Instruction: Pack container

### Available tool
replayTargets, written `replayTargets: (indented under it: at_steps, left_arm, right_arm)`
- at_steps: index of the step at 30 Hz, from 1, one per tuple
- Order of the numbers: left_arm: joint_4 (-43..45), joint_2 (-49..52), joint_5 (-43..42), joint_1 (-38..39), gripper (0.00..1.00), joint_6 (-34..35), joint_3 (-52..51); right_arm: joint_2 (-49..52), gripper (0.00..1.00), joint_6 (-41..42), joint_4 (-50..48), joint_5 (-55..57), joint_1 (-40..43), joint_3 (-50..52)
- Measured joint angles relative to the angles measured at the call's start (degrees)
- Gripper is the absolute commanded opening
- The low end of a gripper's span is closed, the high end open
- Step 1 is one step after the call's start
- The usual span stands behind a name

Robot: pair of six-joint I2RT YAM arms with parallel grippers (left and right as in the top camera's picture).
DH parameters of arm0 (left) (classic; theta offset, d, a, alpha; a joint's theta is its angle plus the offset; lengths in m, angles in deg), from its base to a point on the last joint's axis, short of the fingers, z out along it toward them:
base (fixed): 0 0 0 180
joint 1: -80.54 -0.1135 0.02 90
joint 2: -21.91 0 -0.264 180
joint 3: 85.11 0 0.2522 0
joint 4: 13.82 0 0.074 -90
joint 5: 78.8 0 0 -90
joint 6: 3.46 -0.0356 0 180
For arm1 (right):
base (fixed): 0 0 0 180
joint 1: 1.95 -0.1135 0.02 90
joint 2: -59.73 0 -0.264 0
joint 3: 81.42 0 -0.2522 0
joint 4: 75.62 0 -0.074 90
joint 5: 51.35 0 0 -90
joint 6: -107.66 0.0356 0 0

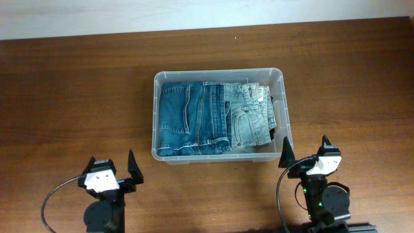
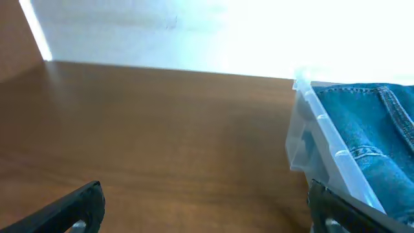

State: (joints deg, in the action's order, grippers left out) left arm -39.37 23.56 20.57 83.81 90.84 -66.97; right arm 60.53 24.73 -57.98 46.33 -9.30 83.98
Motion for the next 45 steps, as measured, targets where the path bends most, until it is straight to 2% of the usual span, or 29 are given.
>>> replayTargets:
  at_steps: [11,45]
  left_arm:
    - [-0.35,-0.72,0.0,0.55,0.99,-3.23,0.0]
    - [-0.35,-0.72,0.0,0.55,0.99,-3.26,0.0]
  right_arm:
    - [0.0,0.99,0.0,0.0,0.02,0.0,0.0]
    - [0.0,0.99,-0.02,0.02,0.0,0.0,0.0]
